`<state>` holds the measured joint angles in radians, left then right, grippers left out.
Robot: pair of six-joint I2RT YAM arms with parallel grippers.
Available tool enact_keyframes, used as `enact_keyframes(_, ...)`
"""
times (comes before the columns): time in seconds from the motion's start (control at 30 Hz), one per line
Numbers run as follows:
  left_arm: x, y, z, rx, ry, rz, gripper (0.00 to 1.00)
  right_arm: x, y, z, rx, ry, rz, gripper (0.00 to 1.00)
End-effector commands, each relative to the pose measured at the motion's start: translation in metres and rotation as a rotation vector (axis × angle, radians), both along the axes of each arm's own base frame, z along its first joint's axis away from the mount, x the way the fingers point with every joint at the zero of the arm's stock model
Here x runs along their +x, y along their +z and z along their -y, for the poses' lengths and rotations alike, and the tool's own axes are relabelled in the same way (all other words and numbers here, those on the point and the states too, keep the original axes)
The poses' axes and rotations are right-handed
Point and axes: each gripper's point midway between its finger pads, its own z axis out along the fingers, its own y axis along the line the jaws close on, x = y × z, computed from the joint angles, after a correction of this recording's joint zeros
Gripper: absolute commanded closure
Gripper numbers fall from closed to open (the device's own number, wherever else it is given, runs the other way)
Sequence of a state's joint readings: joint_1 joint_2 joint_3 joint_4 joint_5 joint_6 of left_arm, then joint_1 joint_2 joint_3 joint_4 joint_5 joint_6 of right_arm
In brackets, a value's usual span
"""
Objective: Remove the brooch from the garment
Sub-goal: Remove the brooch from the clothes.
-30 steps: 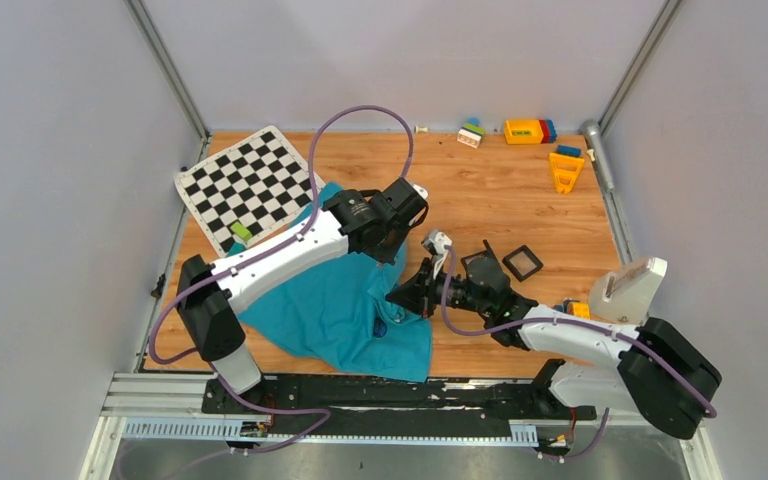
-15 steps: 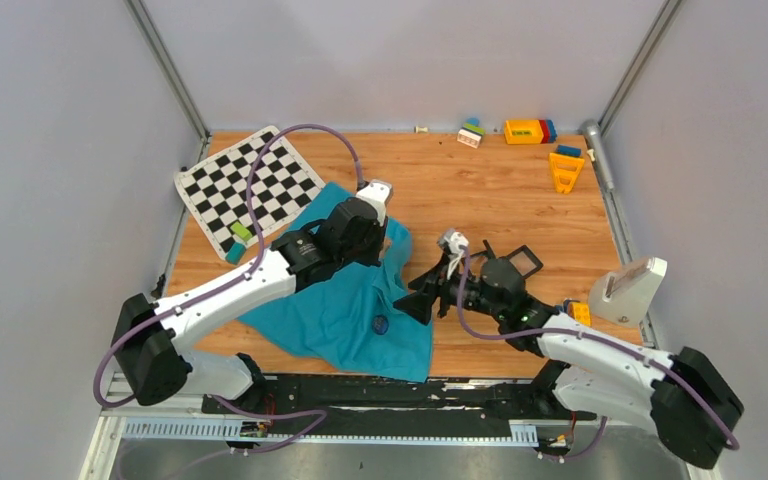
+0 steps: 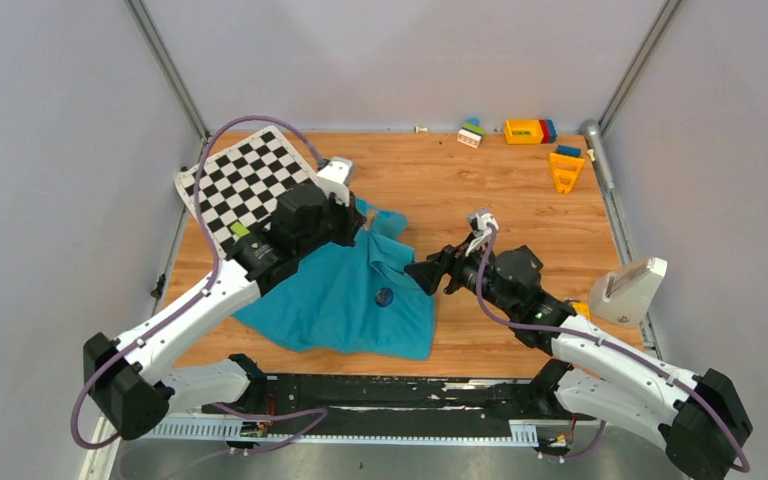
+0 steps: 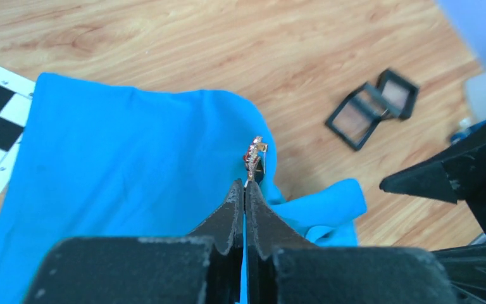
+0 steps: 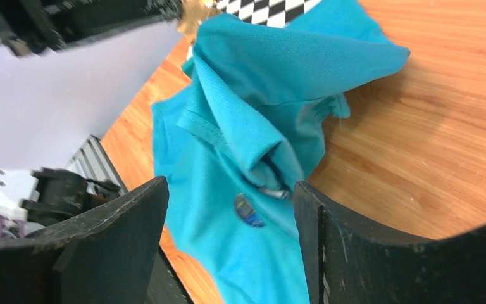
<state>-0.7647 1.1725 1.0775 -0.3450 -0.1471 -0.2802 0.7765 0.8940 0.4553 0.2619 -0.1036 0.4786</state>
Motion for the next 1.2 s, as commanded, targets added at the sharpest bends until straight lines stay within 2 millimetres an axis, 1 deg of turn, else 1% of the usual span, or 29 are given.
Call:
enact_keyframes(0.0, -0.024, 0.059, 0.031, -0.408, -0.223, 0.049, 1.0, 0.002, 0.056, 0.005, 0.165, -0.054, -0.034, 0.28)
enact_keyframes(0.03, -0.032, 0.062, 0.037, -0.478, -0.269, 0.051, 1.0, -0.002, 0.061, 0.006, 0.197, -0.049, -0.04, 0.28)
enact_keyframes(0.07, -0.039, 0.072, 0.036, -0.523, -0.288, 0.067, 1.0, -0.004, 0.065, 0.007, 0.231, -0.049, -0.053, 0.27)
enact_keyframes(0.1, -0.045, 0.074, 0.039, -0.569, -0.309, 0.054, 1.0, -0.007, 0.069, 0.008, 0.267, -0.047, -0.061, 0.27)
enact_keyframes(0.13, -0.051, 0.08, 0.038, -0.599, -0.325, 0.057, 1.0, -0.011, 0.077, 0.009, 0.306, -0.038, -0.056, 0.27)
enact_keyframes(0.23, -0.071, 0.09, 0.042, -0.726, -0.404, 0.033, 1.0, -0.017, 0.091, 0.009, 0.392, -0.018, -0.063, 0.28)
enact_keyframes(0.3, -0.08, 0.097, 0.042, -0.789, -0.431, 0.026, 1.0, -0.017, 0.096, 0.009, 0.423, -0.019, -0.085, 0.29)
enact_keyframes(0.53, -0.097, 0.106, 0.042, -0.874, -0.492, -0.02, 1.0, -0.029, 0.104, 0.003, 0.513, 0.049, -0.149, 0.36)
enact_keyframes(0.7, -0.101, 0.106, 0.045, -0.897, -0.521, -0.042, 1.0, -0.042, 0.112, -0.005, 0.55, 0.149, -0.13, 0.4)
enact_keyframes(0.8, -0.101, 0.104, 0.045, -0.901, -0.522, -0.042, 1.0, -0.05, 0.12, -0.003, 0.576, 0.184, -0.099, 0.39)
enact_keyframes(0.97, -0.101, 0.1, 0.046, -0.906, -0.528, -0.053, 1.0, -0.054, 0.129, 0.002, 0.591, 0.194, -0.054, 0.39)
enact_keyframes(1.17, -0.103, 0.097, 0.05, -0.912, -0.554, -0.065, 1.0, -0.053, 0.132, -0.008, 0.568, 0.227, -0.074, 0.44)
